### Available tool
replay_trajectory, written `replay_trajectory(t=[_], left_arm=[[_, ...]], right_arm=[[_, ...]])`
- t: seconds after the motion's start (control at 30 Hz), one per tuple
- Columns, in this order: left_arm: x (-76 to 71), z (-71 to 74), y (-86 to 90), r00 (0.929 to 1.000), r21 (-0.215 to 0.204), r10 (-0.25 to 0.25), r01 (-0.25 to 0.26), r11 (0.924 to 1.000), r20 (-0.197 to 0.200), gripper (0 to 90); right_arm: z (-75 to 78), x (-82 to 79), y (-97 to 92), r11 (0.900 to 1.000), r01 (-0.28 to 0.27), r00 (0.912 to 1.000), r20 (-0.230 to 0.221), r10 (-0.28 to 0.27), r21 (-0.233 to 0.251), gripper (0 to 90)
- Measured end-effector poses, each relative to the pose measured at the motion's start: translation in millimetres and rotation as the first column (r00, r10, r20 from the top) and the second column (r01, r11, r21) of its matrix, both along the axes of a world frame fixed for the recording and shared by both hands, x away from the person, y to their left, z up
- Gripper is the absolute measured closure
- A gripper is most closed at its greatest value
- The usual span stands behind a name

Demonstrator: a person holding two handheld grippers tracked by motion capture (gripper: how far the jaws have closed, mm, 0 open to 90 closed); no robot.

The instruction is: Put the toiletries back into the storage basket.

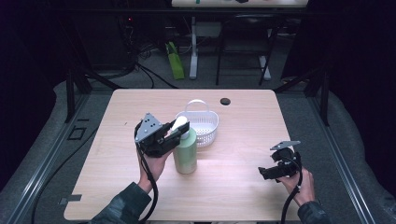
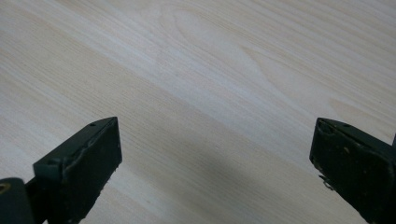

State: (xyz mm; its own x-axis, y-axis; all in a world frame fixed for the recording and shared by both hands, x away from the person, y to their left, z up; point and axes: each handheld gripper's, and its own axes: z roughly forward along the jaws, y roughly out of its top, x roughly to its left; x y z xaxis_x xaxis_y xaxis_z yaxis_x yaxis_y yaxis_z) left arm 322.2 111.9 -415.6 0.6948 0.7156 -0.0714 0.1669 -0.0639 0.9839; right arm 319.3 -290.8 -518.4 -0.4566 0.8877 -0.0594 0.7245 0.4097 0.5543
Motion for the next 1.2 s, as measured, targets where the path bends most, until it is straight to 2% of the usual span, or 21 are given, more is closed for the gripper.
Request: replay_trajectory(t=[0.4, 1.2], left_arm=[[1.1, 3.5, -0.1, 1.0000, 0.010, -0.007, 0.007, 0.9999, -0.005, 67.1], [3.0, 26.2, -1.1, 0.9996, 0.016, -0.024, 0.024, 0.9996, 0.012, 67.2]], right_arm=[[-0.1, 0.1, -0.6, 1.0000, 0.001, 1.0000, 0.002, -0.001, 0.003, 1.6], [0.7, -0.1, -1.4, 1.0000, 0.002, 1.0000, 0.009, -0.002, 0.000, 1.6]])
